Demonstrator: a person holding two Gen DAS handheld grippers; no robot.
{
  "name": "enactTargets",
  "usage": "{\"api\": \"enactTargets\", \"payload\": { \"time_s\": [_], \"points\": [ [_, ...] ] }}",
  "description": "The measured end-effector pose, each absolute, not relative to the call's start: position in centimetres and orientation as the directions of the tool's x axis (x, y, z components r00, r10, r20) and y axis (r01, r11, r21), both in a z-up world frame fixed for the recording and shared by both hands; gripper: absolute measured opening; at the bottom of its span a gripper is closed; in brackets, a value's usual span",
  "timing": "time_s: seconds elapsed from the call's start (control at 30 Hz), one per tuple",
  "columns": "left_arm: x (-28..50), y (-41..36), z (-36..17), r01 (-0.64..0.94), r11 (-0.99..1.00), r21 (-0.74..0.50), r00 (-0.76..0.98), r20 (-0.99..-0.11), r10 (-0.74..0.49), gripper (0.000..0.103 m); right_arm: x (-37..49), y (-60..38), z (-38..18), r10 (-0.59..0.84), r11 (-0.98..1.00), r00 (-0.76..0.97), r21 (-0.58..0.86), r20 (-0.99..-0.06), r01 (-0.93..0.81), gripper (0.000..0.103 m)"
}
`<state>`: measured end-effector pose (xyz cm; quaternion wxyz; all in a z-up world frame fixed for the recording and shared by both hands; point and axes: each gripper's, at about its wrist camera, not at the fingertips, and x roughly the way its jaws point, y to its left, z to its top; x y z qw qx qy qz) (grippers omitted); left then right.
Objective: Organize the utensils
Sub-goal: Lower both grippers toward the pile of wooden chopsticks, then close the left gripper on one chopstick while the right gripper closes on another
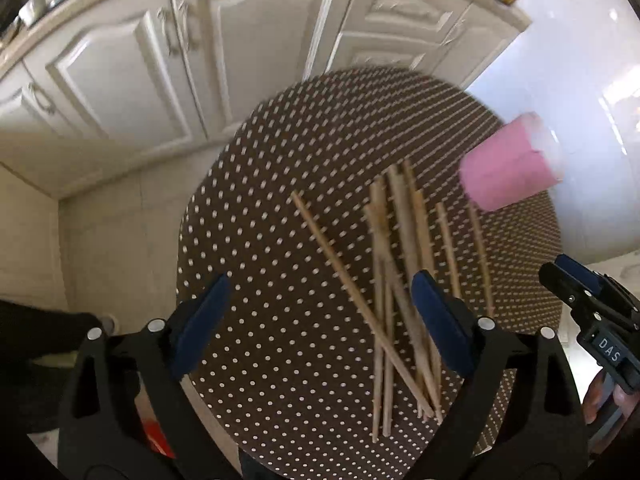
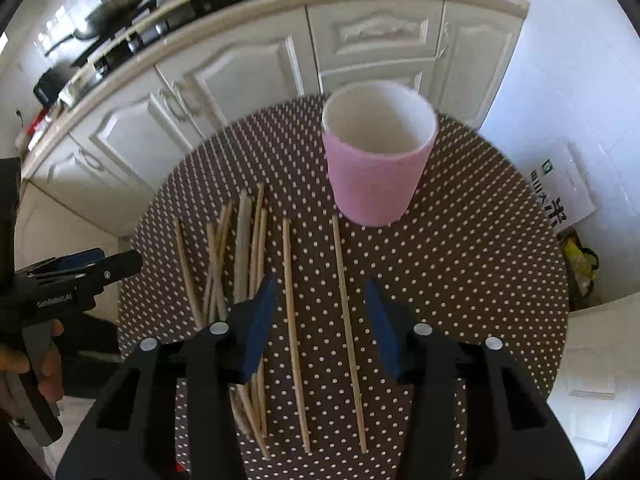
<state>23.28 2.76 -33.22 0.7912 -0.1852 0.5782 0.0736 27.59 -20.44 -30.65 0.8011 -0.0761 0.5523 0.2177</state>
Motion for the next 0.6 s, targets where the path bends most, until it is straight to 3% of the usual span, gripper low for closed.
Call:
{"api": "enactTargets", "payload": {
  "time_s": [0.2, 0.53, 0.6],
  "points": [
    [24.8, 3.5, -35.6, -0.375, 0.906, -0.195, 0.272, -0.958, -0.093, 0.077, 29.5, -20.3, -33.1, 0.250, 0.888, 0.250, 0.118, -0.936, -0.444, 0.038],
    [27.9, 3.9, -38.2, -0.383, 0.899, -0.212, 0.220, -0.966, -0.134, 0.035, 32.8, -19.9, -35.9, 0.220, 0.893, 0.212, 0.110, -0.952, -0.436, 0.032],
    [28.5, 3.9, -38.9, -0.384, 0.900, -0.206, 0.194, -0.971, -0.140, 0.035, 33.4, -19.9, -36.4, 0.214, 0.894, 0.200, 0.109, -0.956, -0.435, 0.030]
  ]
}}
